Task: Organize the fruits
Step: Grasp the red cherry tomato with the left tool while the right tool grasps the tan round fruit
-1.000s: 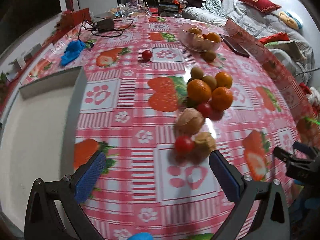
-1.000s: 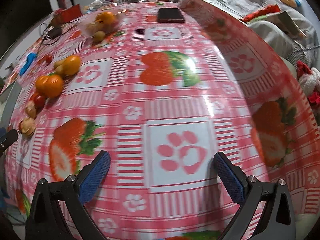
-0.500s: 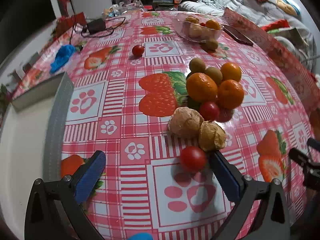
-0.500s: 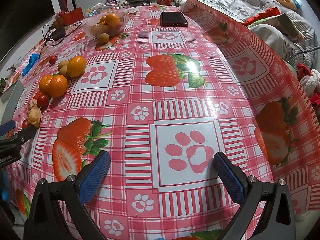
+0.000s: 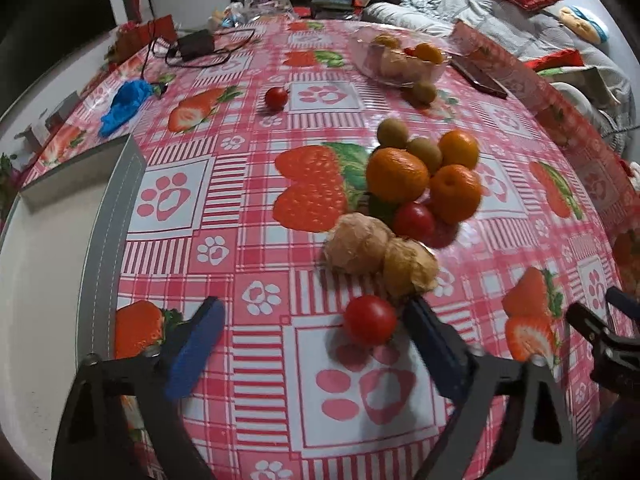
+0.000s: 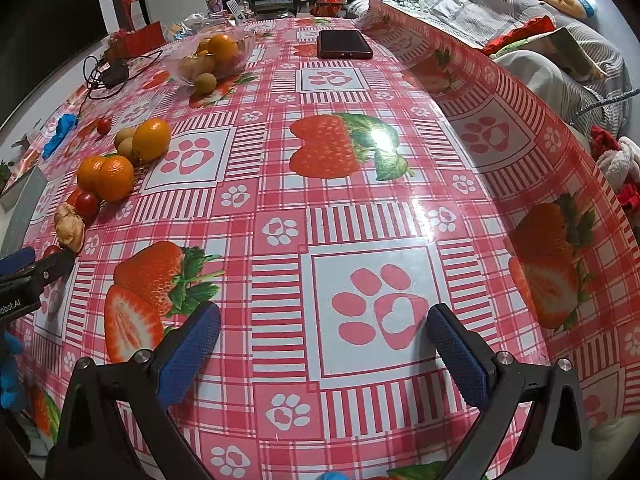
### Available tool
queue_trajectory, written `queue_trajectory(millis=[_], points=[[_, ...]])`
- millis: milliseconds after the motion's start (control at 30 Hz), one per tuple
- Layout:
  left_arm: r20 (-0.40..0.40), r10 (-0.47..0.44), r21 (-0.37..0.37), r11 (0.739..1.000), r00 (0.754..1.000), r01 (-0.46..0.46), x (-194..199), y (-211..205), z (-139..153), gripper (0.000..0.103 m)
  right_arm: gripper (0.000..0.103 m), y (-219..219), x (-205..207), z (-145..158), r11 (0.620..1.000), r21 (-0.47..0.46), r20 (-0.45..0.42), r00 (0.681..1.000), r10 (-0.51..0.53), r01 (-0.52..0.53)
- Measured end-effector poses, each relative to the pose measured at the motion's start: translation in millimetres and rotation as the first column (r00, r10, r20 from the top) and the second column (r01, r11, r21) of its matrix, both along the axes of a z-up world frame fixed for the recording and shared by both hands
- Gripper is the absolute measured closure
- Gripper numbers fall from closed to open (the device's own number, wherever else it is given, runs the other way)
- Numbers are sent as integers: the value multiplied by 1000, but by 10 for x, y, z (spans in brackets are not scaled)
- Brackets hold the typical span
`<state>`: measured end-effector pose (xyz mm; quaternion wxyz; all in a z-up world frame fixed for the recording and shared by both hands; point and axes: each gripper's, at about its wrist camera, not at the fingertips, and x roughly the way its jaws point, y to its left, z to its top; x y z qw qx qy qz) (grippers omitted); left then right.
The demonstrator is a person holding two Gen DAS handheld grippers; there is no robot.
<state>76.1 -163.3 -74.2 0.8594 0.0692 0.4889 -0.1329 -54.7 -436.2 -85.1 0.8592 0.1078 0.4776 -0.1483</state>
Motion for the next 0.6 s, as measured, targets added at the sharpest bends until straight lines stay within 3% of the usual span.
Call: queue_trajectory(millis=[233, 300, 367, 467, 600], points=[[20, -27, -16, 1000, 999, 27, -64, -64, 49, 44, 0, 8, 2, 6, 1000, -1, 3, 1000, 1, -1], [23, -36, -18, 999, 999, 36, -72, -83, 64, 66, 0, 8, 1, 3, 1000, -1, 1, 1000, 1, -1], [23, -34, -16, 999, 999, 34, -80, -74, 71, 75, 0, 16, 13, 12, 1000, 4, -13, 1000, -3, 3], [20, -22, -20, 1000, 1000, 22, -97, 9, 73, 78, 0, 66, 77, 32, 1000, 25, -55, 998, -1, 3], [36, -10, -3, 1000, 999, 11, -194, 202, 64, 78, 0, 302, 189, 65, 996, 55, -65, 995, 80, -76]])
